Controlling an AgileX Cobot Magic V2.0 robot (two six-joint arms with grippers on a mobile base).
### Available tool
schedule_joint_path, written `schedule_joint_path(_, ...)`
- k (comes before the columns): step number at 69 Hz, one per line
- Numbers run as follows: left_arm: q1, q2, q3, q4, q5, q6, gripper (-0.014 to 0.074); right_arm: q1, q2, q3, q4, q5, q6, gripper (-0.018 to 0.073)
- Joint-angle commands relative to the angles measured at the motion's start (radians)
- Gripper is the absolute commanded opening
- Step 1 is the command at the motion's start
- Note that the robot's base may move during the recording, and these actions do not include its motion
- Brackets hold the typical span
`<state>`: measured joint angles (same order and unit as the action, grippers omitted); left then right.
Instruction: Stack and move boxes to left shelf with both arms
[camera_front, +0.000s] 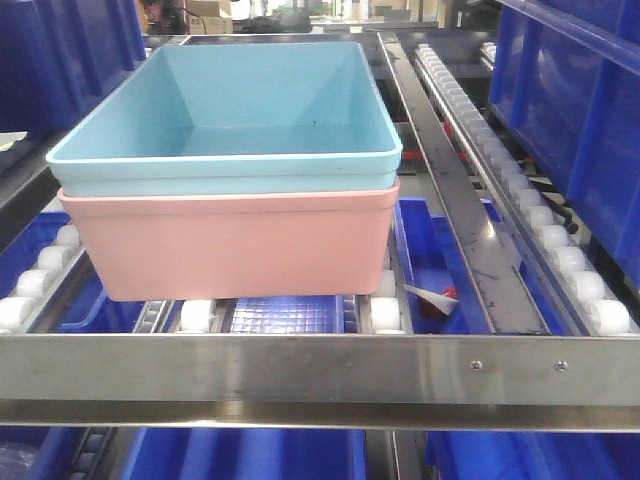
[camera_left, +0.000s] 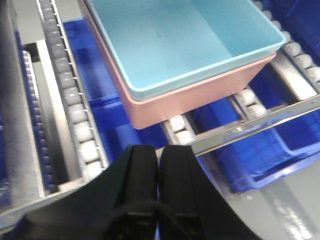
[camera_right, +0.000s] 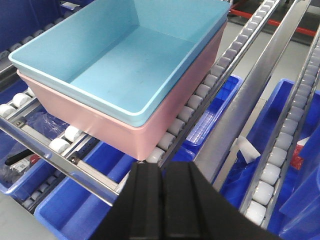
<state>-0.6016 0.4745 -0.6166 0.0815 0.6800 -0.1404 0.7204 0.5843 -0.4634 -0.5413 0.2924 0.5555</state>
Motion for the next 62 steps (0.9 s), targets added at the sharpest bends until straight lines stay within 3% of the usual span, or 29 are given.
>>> schedule_joint_path(1, -0.008, 0.0, -0.016, -0.109, -0.067, 0.067, -0.0004, -0.005, -0.003, -0.027, -0.03, -0.074, -0.004, 0.0055)
schedule_joint_path(6, 0.011, -0.019, 0.038, -0.183, -0.121, 0.198, -0.0004, -0.005, -0.003, -0.027, -0.03, -0.074, -0.004, 0.0055)
schedule_joint_path(17, 0.132, -0.152, 0.24, -0.301, -0.373, 0.358, -0.0004, -0.005, -0.003, -0.027, -0.03, -0.074, -0.004, 0.0055)
schedule_joint_path(43, 0.492, -0.48, 0.554, -0.301, -0.536, 0.363, -0.0004, -0.005, -0.003, -0.027, -0.03, -0.074, -0.004, 0.0055)
schedule_joint_path(50, 0.531, -0.491, 0.595, -0.301, -0.541, 0.363, -0.0004, -0.005, -0.003, -0.027, -0.03, -0.074, -0.004, 0.0055)
schedule_joint_path(59, 0.538, -0.5, 0.675, -0.301, -0.671, 0.363, -0.0004, -0.005, -0.003, -0.027, -0.03, -0.074, -0.004, 0.0055)
schedule_joint_path(62, 0.538, -0.5, 0.672, -0.299, -0.649, 0.363, -0.0004, -0.005, -0.003, -0.027, -0.03, -0.074, -0.004, 0.0055)
